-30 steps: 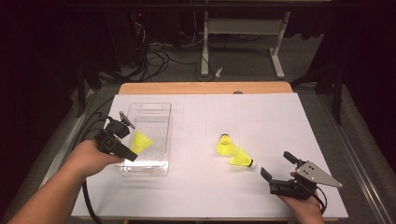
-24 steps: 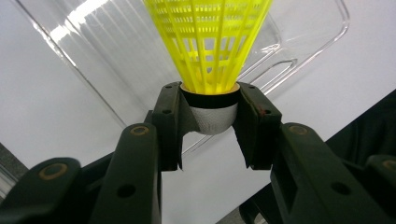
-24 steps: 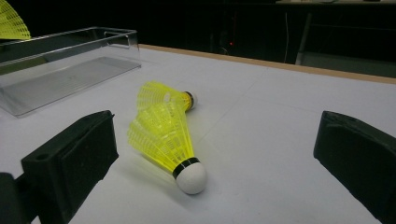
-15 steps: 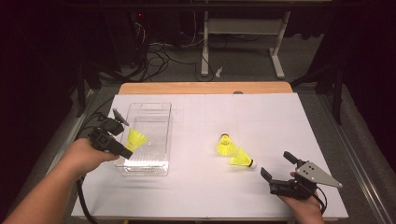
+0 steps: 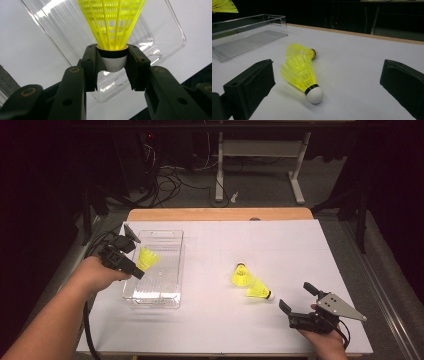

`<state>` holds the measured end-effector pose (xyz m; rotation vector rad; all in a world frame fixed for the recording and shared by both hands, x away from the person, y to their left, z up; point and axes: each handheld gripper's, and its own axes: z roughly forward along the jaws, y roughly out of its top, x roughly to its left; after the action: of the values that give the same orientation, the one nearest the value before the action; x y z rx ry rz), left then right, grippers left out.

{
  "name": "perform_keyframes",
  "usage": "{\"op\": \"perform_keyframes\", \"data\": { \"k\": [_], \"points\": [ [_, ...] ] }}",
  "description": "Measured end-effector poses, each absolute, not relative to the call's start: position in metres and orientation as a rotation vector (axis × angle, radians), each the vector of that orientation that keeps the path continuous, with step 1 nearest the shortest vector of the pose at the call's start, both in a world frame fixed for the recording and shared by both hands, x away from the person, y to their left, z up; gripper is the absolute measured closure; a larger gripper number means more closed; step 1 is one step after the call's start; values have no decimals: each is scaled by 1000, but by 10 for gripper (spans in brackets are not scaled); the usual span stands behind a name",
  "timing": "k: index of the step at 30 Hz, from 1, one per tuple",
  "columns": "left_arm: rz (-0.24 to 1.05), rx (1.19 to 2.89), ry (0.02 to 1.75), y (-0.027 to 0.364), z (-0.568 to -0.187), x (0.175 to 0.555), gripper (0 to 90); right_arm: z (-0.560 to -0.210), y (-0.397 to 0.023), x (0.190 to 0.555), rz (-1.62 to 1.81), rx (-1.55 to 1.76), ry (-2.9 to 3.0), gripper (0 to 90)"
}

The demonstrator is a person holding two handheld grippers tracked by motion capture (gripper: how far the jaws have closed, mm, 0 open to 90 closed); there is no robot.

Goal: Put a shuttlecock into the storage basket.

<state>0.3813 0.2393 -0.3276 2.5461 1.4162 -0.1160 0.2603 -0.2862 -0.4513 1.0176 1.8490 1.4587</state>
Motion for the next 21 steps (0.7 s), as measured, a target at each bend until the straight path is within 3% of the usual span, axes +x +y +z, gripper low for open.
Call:
{"op": "perform_keyframes", "data": {
  "k": [21],
  "points": [
    [-91,2531,1481,238,-324,410,649,-452,-288,261,1460,1029,1846,2]
  ]
}}
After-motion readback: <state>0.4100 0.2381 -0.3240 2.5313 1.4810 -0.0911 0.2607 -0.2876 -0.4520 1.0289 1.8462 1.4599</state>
